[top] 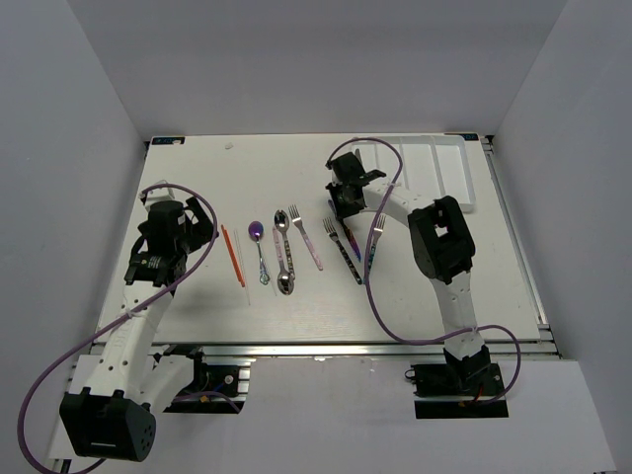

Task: Sort the eating utensils into containers

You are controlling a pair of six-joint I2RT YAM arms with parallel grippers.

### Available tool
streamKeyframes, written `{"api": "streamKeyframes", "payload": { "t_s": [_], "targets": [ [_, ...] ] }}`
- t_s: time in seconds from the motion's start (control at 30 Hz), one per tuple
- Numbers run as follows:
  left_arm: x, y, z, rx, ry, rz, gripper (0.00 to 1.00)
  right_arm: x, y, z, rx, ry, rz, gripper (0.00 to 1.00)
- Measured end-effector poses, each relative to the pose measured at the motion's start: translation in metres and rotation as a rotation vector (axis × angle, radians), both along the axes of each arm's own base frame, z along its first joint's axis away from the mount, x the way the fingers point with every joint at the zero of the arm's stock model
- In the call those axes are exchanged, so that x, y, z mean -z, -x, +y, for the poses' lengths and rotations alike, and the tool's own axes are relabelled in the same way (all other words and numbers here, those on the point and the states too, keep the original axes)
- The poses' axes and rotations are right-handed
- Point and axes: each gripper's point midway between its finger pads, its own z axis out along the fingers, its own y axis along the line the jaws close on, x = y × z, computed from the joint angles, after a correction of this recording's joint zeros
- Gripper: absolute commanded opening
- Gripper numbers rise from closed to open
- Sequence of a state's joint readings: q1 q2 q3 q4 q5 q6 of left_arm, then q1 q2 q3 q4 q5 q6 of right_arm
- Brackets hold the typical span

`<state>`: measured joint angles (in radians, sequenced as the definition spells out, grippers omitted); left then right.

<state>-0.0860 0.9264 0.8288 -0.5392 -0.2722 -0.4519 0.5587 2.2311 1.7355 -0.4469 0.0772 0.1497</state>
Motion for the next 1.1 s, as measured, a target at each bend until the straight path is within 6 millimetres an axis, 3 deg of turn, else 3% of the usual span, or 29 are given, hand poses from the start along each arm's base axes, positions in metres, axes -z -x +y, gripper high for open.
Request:
{"api": "streamKeyframes", "payload": {
  "t_s": [0.4, 0.77, 0.93, 1.1],
  "targets": [
    [0.000, 0.000, 0.000, -0.001, 0.000, 0.000, 0.98, -0.021, 0.000, 0.002, -0.004, -0.022, -0.026, 0.00],
    [0.000, 0.000, 0.000, -0.002, 0.000, 0.000, 0.98, -0.026, 0.000, -0.001, 0.000, -0.018, -0.018, 0.00],
    [0.000, 0.000, 0.000, -0.002, 0.000, 0.000, 0.98, -0.049, -0.016, -0.002, 0.015, -0.053, -0.052, 0.00],
    [0.000, 0.000, 0.000, -0.002, 0.000, 0.000, 0.98, -0.072, -0.041, -0.018, 0.064, -0.094, -0.098, 0.00]
  ]
}}
